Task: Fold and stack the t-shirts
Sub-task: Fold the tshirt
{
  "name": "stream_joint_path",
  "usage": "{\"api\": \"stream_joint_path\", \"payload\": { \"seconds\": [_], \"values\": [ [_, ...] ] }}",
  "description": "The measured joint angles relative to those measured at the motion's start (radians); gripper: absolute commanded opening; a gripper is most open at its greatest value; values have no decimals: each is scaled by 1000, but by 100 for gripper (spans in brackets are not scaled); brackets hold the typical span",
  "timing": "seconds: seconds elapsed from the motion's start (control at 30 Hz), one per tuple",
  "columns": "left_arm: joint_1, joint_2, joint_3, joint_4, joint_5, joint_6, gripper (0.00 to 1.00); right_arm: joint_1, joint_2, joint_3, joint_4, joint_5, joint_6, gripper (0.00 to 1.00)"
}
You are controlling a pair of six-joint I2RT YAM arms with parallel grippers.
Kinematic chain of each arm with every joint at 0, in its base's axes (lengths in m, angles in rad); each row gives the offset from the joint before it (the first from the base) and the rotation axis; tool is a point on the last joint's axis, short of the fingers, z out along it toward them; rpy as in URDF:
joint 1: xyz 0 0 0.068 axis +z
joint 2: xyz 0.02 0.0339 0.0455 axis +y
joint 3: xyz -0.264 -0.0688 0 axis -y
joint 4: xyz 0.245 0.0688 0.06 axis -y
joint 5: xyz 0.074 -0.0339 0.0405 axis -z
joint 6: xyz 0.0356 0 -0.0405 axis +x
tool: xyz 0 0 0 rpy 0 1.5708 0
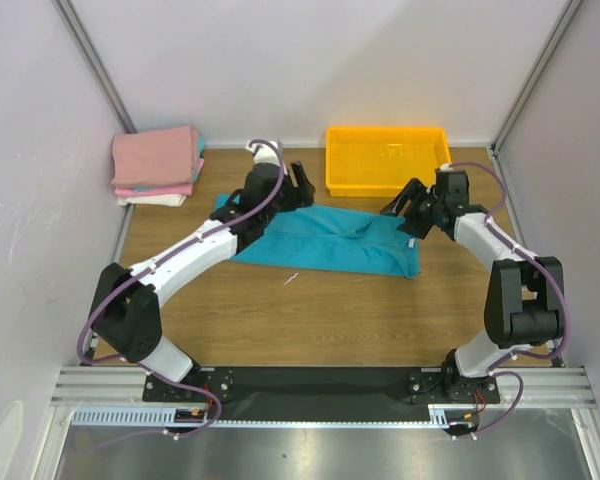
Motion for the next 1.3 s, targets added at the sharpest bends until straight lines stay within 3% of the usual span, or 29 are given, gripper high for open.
{"api": "stream_joint_path", "payload": {
  "seconds": [0.07, 0.27, 0.53, 0.97, 1.13, 1.3],
  "values": [
    [-26, 4, -17, -5, 14, -8, 91, 28, 0, -35, 32, 7, 29, 82],
    [-18, 2, -112, -54, -3, -61, 98, 117, 29, -87, 151, 23, 150, 84],
    [11, -54, -183, -175, -54, -132, 100, 171, 140, -81, 225, 88, 262, 84],
    [192, -174, -300, -233, -54, -166, 100, 221, 389, 186, 260, 153, 341, 84],
    [221, -173, -327, -230, -45, -166, 100, 220, 457, 323, 279, 165, 348, 84],
    [240, -131, -319, -214, -42, -153, 100, 219, 468, 341, 271, 162, 336, 85]
  ]
}}
